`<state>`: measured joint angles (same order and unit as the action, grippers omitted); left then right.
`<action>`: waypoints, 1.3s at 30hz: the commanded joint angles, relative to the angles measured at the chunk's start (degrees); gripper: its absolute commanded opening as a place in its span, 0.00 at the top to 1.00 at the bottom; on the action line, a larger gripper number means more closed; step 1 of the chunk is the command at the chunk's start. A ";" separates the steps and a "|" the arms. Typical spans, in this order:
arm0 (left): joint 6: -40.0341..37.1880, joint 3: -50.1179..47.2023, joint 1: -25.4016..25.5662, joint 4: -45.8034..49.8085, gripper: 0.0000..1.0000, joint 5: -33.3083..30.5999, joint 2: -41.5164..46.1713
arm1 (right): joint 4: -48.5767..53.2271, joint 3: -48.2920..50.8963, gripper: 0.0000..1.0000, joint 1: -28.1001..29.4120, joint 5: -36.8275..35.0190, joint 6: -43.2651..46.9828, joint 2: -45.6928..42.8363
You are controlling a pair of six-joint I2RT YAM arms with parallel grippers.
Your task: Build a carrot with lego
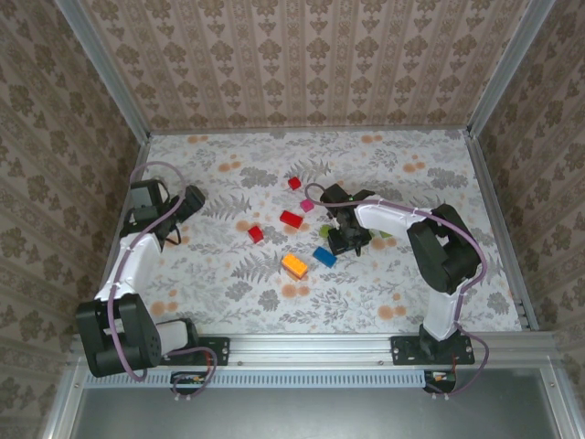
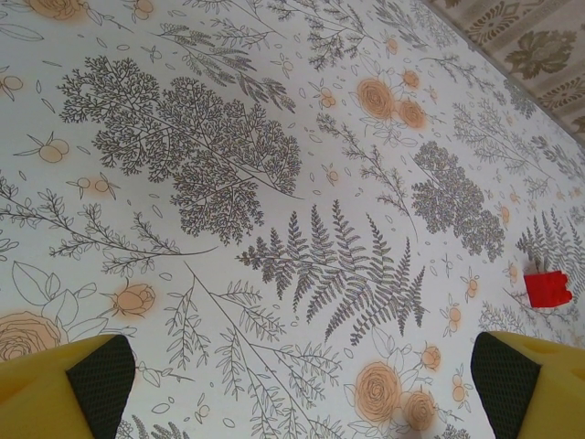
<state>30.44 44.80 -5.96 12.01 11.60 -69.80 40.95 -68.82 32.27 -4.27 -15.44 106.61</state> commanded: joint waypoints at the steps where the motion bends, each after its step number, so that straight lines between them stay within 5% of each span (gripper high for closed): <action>1: -0.92 1.73 0.66 -0.54 0.04 0.30 -0.41 | -0.08 0.70 0.53 -0.28 0.33 -0.63 -1.18; 7: -7.84 -0.34 5.05 -8.43 0.11 13.14 0.85 | 2.57 0.21 0.62 -0.28 0.41 1.22 -5.12; 10: -12.47 0.99 9.94 -6.02 0.10 13.72 1.31 | 5.11 -0.55 0.63 -0.06 0.87 2.41 -8.46; 20: -12.52 -4.90 25.17 0.70 0.11 4.09 11.06 | 17.39 -10.09 0.64 7.27 2.79 7.19 -13.18; 39: -12.80 -17.93 43.11 12.51 0.14 -15.02 28.84 | 26.90 -27.58 0.64 18.07 1.55 11.93 1.60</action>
<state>18.31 28.25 35.46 21.69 1.54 -41.89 64.71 -93.84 49.43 -2.15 -4.43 107.20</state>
